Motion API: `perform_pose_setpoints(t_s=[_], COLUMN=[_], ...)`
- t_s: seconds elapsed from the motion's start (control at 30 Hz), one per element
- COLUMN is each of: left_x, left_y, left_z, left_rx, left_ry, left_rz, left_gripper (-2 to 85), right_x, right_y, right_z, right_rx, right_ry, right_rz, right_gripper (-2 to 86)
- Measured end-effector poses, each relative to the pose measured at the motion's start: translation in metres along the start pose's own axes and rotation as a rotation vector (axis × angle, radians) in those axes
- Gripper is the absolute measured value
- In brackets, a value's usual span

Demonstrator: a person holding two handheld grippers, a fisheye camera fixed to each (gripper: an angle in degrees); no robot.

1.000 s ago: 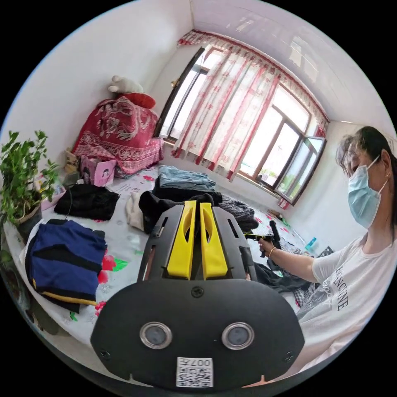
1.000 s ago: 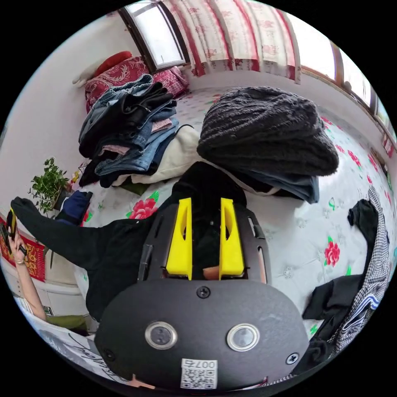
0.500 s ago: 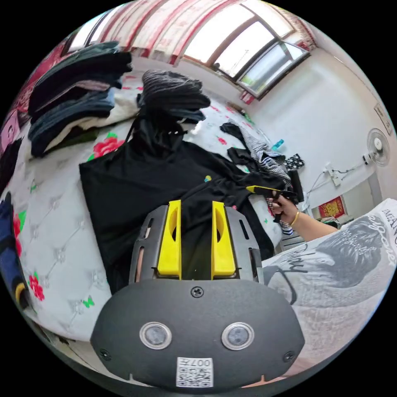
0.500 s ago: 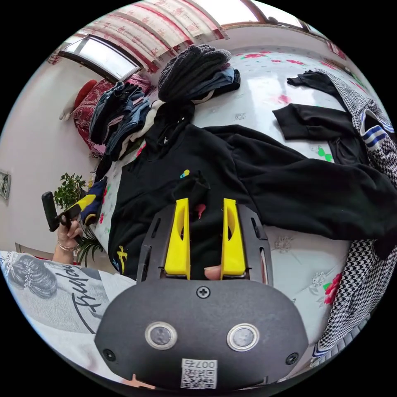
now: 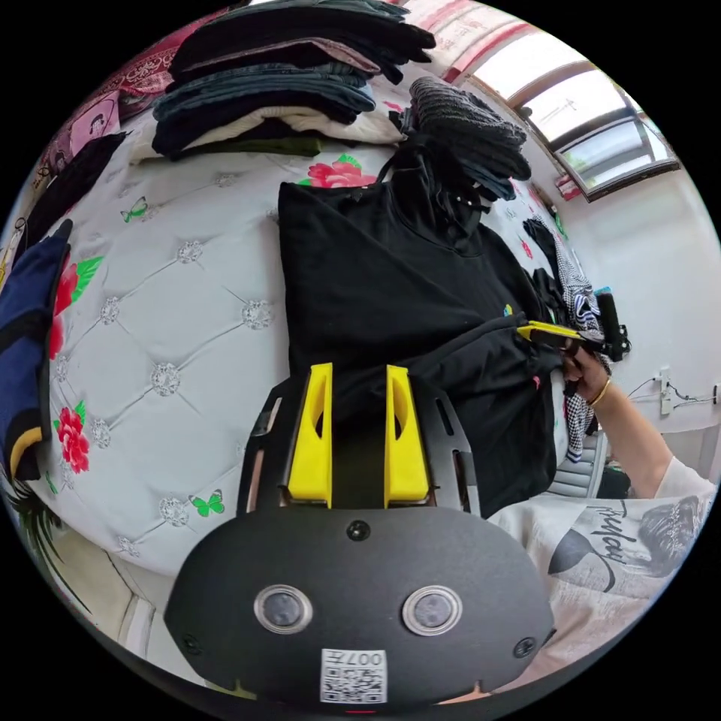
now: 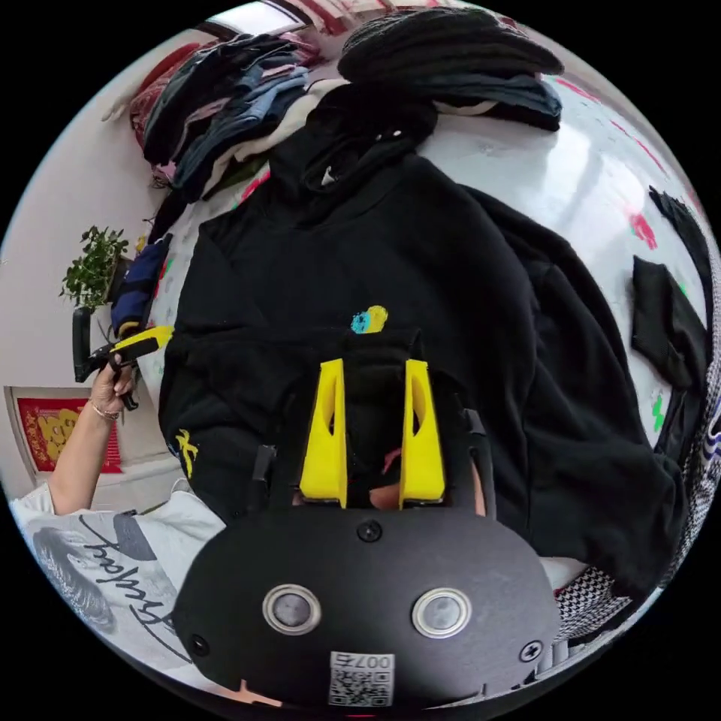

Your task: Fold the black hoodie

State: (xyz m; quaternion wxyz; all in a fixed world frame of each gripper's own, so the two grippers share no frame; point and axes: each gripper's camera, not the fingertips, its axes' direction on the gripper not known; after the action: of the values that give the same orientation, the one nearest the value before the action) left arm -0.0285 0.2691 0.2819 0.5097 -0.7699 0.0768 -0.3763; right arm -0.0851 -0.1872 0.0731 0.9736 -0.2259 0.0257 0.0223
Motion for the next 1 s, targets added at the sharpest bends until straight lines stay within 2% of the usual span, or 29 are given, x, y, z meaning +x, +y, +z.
perform_pose_setpoints(t_s=[0.03,0.1,0.17,0.27,0.37,0.47,0.5,0.57,0.67,0.87,0.93,1.0], left_x=[-0.002,-0.006,-0.014,-0.025,-0.027,-0.037,-0.04,-0.05,-0.067,-0.081,-0.077,-0.07], left_y=[0.001,0.005,0.007,0.01,0.013,0.018,0.02,0.025,0.052,0.115,0.129,0.139], left_z=[0.008,0.008,0.004,-0.008,-0.009,0.005,0.004,-0.004,-0.018,-0.017,-0.011,-0.006], left_rx=[-0.011,0.029,0.074,0.136,0.139,0.075,0.082,0.089,0.104,0.046,0.024,0.018], left_ry=[-0.029,-0.051,0.007,0.085,0.095,0.03,0.024,0.009,0.008,-0.01,-0.013,-0.041], left_rz=[0.015,0.022,0.021,0.016,0.054,0.08,0.07,0.036,-0.01,-0.089,-0.094,-0.08], left_gripper=[10.3,9.8,9.9,10.3,10.5,9.6,9.2,9.5,11.0,11.5,11.9,11.8], right_x=[-0.002,-0.02,-0.044,-0.082,-0.074,-0.012,0.004,0.011,0.007,0.015,0.01,-0.005], right_y=[-0.002,0.009,0.035,0.084,0.109,0.122,0.135,0.157,0.19,0.243,0.246,0.242], right_z=[-0.01,-0.087,-0.148,-0.198,-0.168,-0.1,-0.087,-0.084,-0.09,-0.075,-0.068,-0.066], right_rx=[0.027,0.292,0.476,0.563,0.436,0.163,0.13,0.152,0.145,-0.007,-0.029,-0.045], right_ry=[-0.023,-0.113,-0.117,-0.013,0.155,0.098,0.027,0.013,0.037,0.036,-0.013,0.035], right_rz=[-0.009,-0.112,-0.252,-0.425,-0.342,-0.029,0.057,0.143,0.189,0.291,0.276,0.236], right_gripper=[5.0,2.6,1.9,1.5,2.1,4.2,5.0,5.7,6.9,8.5,8.2,6.7])
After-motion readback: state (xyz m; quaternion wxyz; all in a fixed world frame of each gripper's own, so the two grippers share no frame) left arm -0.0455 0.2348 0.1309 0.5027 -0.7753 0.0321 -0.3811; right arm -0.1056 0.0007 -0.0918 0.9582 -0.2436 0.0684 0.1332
